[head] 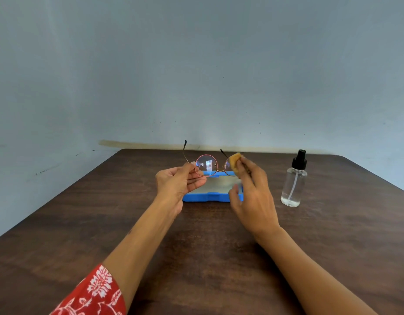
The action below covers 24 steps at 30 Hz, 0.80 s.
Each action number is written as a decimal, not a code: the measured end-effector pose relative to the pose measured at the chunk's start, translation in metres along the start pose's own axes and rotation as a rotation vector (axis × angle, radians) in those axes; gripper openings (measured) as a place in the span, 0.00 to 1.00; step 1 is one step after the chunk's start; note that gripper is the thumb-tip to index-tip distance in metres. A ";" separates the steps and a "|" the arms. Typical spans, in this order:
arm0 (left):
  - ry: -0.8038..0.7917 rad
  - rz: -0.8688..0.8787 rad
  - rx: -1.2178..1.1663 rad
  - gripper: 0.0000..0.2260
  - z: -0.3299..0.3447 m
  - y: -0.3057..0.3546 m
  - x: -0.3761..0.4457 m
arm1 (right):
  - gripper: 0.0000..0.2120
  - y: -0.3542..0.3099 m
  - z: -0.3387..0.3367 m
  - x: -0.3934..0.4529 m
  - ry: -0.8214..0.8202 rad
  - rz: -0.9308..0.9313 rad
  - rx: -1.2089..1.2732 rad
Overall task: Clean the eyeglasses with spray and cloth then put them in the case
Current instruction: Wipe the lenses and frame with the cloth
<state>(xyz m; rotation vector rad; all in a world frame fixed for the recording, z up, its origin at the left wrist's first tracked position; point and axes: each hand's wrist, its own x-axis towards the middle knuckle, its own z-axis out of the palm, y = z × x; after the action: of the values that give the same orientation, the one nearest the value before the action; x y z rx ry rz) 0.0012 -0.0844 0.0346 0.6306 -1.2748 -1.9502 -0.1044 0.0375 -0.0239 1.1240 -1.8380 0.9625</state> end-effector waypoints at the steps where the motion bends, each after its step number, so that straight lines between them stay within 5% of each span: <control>1: -0.001 -0.002 0.003 0.04 0.000 0.000 0.000 | 0.26 0.004 -0.001 0.000 0.025 0.063 0.003; 4: -0.003 -0.005 0.012 0.05 0.002 -0.003 -0.001 | 0.27 0.008 -0.002 -0.001 0.038 0.102 -0.022; 10: 0.013 0.006 0.018 0.05 -0.001 -0.001 0.000 | 0.23 -0.010 0.002 0.001 -0.067 -0.169 -0.067; 17: 0.008 -0.011 0.011 0.05 0.001 -0.001 0.000 | 0.27 0.007 -0.003 -0.001 0.038 0.096 -0.034; 24: 0.016 0.001 0.003 0.04 -0.001 0.001 -0.001 | 0.23 -0.009 0.002 -0.001 -0.059 -0.154 -0.045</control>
<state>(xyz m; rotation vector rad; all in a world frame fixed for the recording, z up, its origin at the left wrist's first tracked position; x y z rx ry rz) 0.0030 -0.0845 0.0350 0.6459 -1.2683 -1.9391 -0.0967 0.0331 -0.0238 1.2580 -1.7810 0.8040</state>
